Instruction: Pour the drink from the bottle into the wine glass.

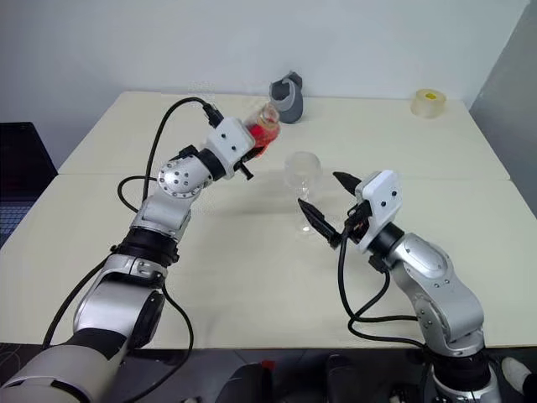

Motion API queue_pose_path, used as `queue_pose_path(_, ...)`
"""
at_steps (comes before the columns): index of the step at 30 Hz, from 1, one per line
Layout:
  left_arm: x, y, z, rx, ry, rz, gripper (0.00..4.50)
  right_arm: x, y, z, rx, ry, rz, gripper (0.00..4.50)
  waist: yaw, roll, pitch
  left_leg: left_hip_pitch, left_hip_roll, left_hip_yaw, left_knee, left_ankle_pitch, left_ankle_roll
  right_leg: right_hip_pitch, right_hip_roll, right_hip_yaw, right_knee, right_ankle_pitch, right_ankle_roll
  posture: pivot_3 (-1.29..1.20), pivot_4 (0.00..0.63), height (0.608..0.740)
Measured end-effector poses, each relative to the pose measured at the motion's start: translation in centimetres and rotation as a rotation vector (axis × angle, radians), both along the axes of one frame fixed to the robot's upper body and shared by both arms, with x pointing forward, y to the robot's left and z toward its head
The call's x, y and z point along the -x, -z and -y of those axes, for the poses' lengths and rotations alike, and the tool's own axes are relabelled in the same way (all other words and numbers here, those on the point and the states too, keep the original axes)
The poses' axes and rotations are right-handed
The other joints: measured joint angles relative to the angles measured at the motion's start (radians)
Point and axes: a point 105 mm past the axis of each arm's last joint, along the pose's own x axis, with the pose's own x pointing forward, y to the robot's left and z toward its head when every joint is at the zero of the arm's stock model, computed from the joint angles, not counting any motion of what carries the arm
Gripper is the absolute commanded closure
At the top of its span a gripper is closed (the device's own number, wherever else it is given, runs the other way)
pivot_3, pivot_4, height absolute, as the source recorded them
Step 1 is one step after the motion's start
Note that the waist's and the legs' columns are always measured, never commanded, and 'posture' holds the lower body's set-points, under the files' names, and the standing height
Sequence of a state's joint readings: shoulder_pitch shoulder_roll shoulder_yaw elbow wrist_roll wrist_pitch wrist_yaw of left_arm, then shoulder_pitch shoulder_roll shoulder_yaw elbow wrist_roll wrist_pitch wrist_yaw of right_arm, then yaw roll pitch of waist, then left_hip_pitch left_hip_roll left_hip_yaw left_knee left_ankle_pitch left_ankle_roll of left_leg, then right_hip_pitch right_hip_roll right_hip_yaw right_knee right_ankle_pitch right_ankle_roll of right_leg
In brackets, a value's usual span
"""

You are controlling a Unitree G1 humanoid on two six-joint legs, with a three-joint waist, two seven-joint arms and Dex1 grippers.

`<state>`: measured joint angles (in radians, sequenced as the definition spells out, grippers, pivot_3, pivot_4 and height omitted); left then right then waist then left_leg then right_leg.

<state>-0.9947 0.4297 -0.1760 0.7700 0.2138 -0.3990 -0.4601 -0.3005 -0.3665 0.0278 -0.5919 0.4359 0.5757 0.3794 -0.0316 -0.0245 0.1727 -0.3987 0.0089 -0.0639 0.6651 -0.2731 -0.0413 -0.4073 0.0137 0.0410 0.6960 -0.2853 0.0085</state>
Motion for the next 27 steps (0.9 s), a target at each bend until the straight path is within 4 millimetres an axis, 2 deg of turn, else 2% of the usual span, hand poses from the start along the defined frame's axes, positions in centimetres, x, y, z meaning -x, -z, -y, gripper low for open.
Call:
queue_pose_path(7, 0.0, -1.5, 0.0, -0.195, 0.02, 0.188, 3.72, -0.2, 0.5, -0.8, 0.002, -0.004, -0.014, 0.0, 0.003, 0.0, 0.0, 0.0, -0.001, 0.001, 0.0, 0.0, 0.0, 0.0, 0.0, -0.001, 0.0, 0.0, 0.0, 0.0, 0.15, 0.74)
queue_pose_path(12, 0.1, -1.0, 0.4, -0.315, 0.037, 0.26, 3.73, -0.4, 0.0, -0.9, 0.004, 0.001, 0.001, 0.0, 0.003, 0.0, 0.0, 0.0, -0.001, 0.001, 0.0, 0.0, 0.0, 0.0, 0.0, -0.001, 0.0, 0.0, 0.0, 0.0, 0.15, 0.74)
queue_pose_path(19, -0.1, -2.1, 1.1, -0.384, 0.025, 0.361, 3.73, -0.8, 0.0, -1.1, 0.018, 0.02, 0.002, 0.0, 0.002, 0.0, 0.0, 0.0, -0.001, 0.002, 0.0, 0.0, 0.0, 0.0, 0.0, -0.001, 0.0, 0.0, 0.0, 0.0, 0.15, 0.74)
queue_pose_path(27, -0.1, -2.4, 1.7, -0.472, 0.028, 0.444, 3.74, -1.1, 0.1, -1.2, 0.006, 0.042, -0.007, 0.0, 0.002, 0.0, 0.0, 0.0, -0.001, 0.003, 0.0, 0.0, 0.0, -0.001, 0.0, -0.001, 0.0, 0.0, 0.0, 0.0, 0.15, 0.74)
